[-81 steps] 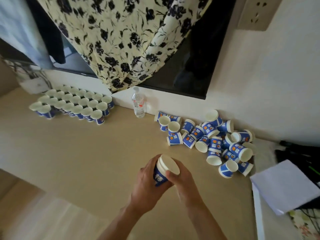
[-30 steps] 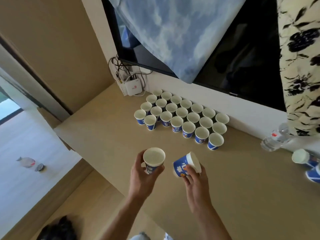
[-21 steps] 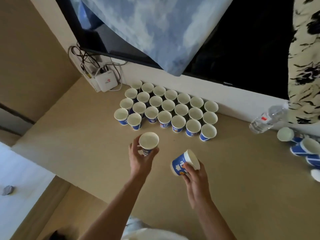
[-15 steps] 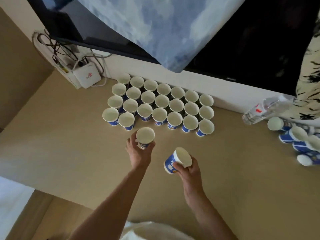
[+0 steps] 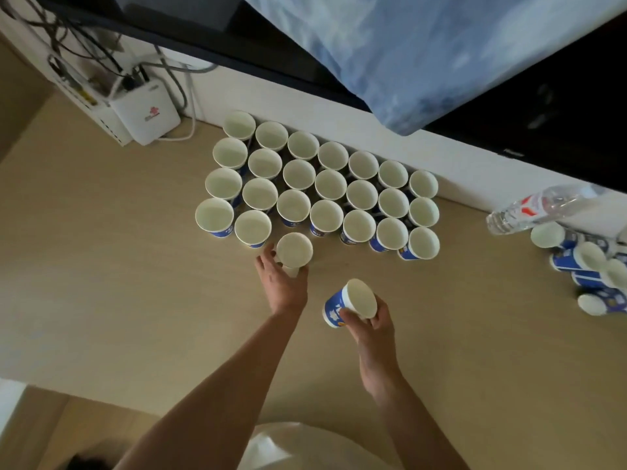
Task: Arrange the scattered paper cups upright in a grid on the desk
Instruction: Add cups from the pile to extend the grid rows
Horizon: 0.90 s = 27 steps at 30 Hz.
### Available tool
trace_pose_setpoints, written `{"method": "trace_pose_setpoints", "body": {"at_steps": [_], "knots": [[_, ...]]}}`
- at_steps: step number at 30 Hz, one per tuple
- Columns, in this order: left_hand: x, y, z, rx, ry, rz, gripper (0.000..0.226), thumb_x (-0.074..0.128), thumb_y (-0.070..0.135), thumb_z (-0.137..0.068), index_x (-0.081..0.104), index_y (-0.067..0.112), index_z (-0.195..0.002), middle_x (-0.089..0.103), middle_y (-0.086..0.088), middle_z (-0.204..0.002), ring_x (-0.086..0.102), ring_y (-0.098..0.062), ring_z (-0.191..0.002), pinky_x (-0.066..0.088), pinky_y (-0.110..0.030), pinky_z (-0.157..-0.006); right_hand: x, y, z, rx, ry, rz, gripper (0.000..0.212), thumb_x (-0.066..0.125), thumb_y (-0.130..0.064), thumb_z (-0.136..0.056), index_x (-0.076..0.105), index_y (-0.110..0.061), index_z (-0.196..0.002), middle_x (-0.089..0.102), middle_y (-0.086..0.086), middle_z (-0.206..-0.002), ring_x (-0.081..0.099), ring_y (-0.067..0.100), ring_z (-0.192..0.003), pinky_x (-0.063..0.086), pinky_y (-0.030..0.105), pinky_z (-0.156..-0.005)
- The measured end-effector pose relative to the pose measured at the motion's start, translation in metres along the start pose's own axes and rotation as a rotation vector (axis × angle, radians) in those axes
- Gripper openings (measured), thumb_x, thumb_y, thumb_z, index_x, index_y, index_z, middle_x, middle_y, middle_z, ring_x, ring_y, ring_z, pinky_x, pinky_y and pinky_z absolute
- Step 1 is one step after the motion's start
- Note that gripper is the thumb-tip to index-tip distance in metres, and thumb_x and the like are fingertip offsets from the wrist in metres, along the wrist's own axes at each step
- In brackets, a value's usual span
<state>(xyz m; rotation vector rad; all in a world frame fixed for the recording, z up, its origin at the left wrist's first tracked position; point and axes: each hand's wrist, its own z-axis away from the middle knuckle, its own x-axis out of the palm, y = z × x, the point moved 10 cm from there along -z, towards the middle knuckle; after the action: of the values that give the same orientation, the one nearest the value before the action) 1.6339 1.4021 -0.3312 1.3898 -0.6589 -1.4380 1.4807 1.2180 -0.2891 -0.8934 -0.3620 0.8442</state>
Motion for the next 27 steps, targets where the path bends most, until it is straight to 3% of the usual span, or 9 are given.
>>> {"method": "trace_pose_setpoints", "body": {"at_steps": [3,6,10,14,17,19,22,27], "knots": [[-0.002,-0.009,0.000,-0.066,0.030,0.037,0.078,0.088,0.015,-0.066,0.044,0.010,-0.130,0.040,0.003,-0.115,0.056,-0.032,-0.100,0.052,-0.042,-0.090,0.002,-0.003,-0.009,-0.033,0.029,0.060,0.063,0.084,-0.002,-0.072,0.058,-0.022,-0.125,0.070,0.001,-0.116,0.067,0.016,-0.108,0.053,0.028,-0.087],[-0.005,-0.017,-0.002,-0.151,0.044,0.095,0.071,0.088,0.016,-0.068,0.043,0.010,-0.123,0.043,-0.001,-0.116,0.059,-0.027,-0.093,0.054,-0.038,-0.082,0.010,-0.011,-0.018,-0.080,0.035,0.134,0.063,0.084,-0.002,-0.072,0.057,-0.027,-0.124,0.066,-0.004,-0.116,0.064,0.010,-0.106,0.051,0.019,-0.080],[-0.008,-0.021,-0.009,-0.188,0.019,0.121,0.055,0.085,0.013,-0.072,0.043,0.018,-0.106,0.054,-0.007,-0.111,0.063,-0.023,-0.088,0.048,-0.014,-0.068,0.026,-0.019,-0.033,-0.124,0.028,0.179,0.061,0.084,-0.003,-0.072,0.057,-0.029,-0.119,0.064,-0.005,-0.115,0.063,0.008,-0.104,0.048,0.018,-0.080],[-0.010,-0.026,-0.012,-0.241,0.006,0.117,0.045,0.084,0.010,-0.074,0.045,0.016,-0.096,0.063,-0.005,-0.096,0.066,-0.014,-0.080,0.053,-0.024,-0.071,0.038,-0.020,-0.046,-0.140,0.023,0.202,0.060,0.084,-0.006,-0.072,0.056,-0.029,-0.120,0.064,-0.005,-0.116,0.063,0.012,-0.107,0.050,0.026,-0.086],[-0.010,-0.027,-0.014,-0.240,-0.020,0.128,0.040,0.083,0.008,-0.075,0.049,0.009,-0.096,0.067,-0.008,-0.090,0.067,-0.012,-0.076,0.048,-0.011,-0.064,0.044,-0.018,-0.052,-0.149,0.025,0.222,0.061,0.085,-0.008,-0.072,0.055,-0.028,-0.121,0.064,-0.004,-0.115,0.063,0.015,-0.107,0.052,0.032,-0.091],[-0.009,-0.028,-0.016,-0.222,-0.043,0.129,0.039,0.083,0.009,-0.076,0.050,0.008,-0.097,0.067,-0.005,-0.089,0.068,-0.016,-0.079,0.052,-0.019,-0.068,0.047,-0.017,-0.055,-0.157,0.027,0.238,0.062,0.085,-0.009,-0.071,0.055,-0.027,-0.121,0.064,-0.004,-0.114,0.063,0.017,-0.106,0.052,0.033,-0.091],[-0.008,-0.026,-0.018,-0.189,-0.071,0.111,0.038,0.083,0.012,-0.077,0.051,0.010,-0.099,0.068,-0.003,-0.091,0.070,-0.017,-0.083,0.056,-0.026,-0.073,0.052,-0.015,-0.057,-0.158,0.017,0.245,0.062,0.085,-0.006,-0.072,0.054,-0.026,-0.121,0.062,-0.006,-0.112,0.062,0.014,-0.105,0.051,0.029,-0.088],[-0.013,-0.019,-0.015,-0.187,-0.062,0.086,0.037,0.082,0.014,-0.078,0.051,0.014,-0.097,0.066,-0.003,-0.094,0.068,-0.017,-0.081,0.049,-0.013,-0.064,0.061,-0.019,-0.059,-0.180,0.020,0.238,0.060,0.083,-0.004,-0.075,0.052,-0.022,-0.123,0.062,-0.009,-0.110,0.060,-0.005,-0.090,0.048,0.011,-0.076]]}}
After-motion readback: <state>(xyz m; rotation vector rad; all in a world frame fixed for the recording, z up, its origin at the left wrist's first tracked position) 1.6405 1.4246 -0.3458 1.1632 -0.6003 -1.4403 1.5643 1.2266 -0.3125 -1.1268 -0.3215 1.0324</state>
